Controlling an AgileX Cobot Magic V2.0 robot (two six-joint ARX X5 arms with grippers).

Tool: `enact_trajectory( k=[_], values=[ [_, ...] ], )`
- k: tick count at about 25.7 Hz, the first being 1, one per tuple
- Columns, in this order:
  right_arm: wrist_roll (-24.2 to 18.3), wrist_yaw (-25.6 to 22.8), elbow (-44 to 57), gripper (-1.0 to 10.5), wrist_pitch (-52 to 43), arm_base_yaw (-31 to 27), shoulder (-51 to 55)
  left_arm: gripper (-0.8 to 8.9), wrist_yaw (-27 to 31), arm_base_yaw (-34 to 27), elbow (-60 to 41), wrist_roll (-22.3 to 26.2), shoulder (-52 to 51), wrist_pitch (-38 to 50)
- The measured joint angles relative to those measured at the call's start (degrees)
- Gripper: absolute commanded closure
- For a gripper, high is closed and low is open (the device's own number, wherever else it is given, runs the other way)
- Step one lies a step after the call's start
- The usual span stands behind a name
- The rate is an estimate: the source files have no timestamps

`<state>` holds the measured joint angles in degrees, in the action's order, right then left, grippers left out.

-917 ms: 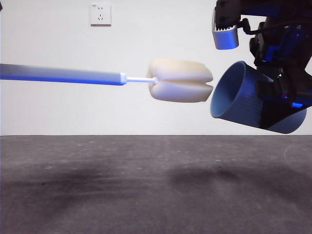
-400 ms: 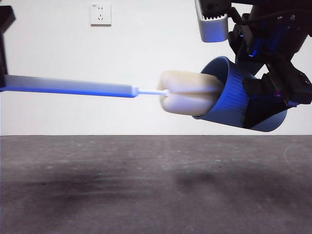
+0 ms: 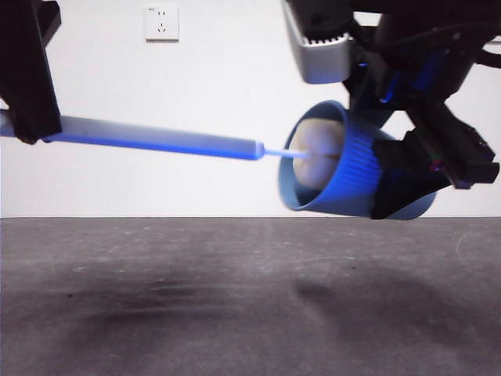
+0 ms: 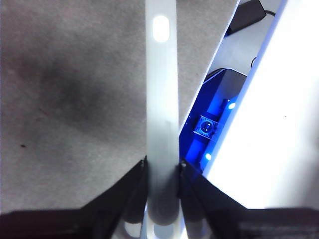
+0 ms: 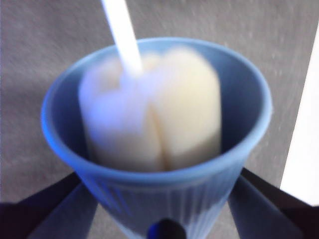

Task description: Pick up the cup brush,pick up the cup,insert the brush into the cup,clean the cup,put the cup brush back,put the cup back to the fixed position on the table

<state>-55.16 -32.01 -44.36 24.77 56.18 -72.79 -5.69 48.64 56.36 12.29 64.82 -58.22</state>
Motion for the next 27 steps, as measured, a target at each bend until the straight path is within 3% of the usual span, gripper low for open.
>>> enact_trajectory(
  k=[12,18,27],
  values=[
    [0.3,-2.1,0.0,9.6,-1.1,3.5,-2.0,8.22,0.6,3.9,0.0,-7.1,3.7,3.4],
    [0.5,-2.5,0.0,9.6,-1.4,3.8,-2.0,8.22,6.6,4.2,0.0,-7.8,0.6,-6.5],
    [0.5,-2.5,0.0,9.6,-1.4,3.8,-2.0,8.22,6.6,4.2,0.0,-9.0,-6.7,-16.0]
  ],
)
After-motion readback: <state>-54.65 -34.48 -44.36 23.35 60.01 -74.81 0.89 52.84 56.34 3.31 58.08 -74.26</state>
